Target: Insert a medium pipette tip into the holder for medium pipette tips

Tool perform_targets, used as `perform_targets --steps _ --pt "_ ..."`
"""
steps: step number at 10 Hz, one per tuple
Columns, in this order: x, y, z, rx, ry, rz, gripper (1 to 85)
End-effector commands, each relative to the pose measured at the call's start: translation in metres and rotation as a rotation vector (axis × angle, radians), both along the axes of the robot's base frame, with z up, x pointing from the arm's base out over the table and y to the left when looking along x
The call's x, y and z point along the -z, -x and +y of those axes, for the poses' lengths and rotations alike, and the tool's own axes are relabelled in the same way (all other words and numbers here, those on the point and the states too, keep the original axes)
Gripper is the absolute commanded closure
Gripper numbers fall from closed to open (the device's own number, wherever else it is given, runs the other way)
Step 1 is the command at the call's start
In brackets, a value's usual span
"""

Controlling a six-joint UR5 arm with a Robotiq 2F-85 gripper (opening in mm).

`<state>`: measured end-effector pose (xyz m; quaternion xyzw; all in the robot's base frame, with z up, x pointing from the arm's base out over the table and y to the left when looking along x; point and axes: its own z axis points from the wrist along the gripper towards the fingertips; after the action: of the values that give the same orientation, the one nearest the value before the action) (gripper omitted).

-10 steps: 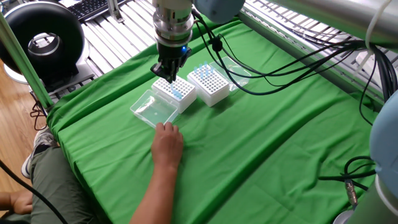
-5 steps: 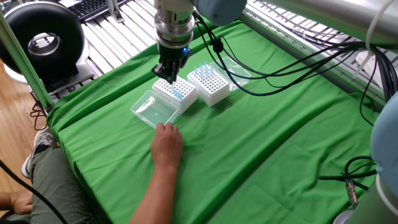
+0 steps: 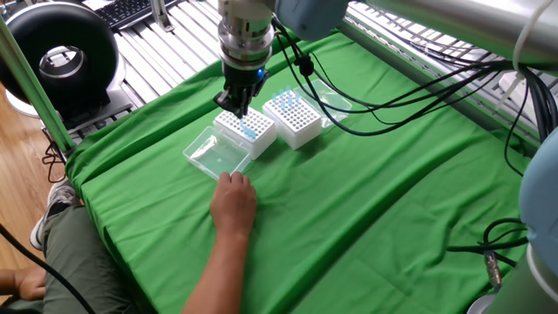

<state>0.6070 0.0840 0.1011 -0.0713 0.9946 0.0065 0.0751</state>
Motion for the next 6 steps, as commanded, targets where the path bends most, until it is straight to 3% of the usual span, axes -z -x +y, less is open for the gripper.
perform_targets --steps 1,2,4,6 --pt "0.0009 0.0080 0.0018 -0.048 -0.006 0.032 73.3" --pt "0.0009 0.0096 0.0048 -0.057 -0.017 0.037 65.3" --pt "0.0007 0.0097 0.0035 -0.068 -0.013 0.037 59.0" --pt "0.0003 0.0099 0.0002 -0.074 -0.009 0.035 58.7"
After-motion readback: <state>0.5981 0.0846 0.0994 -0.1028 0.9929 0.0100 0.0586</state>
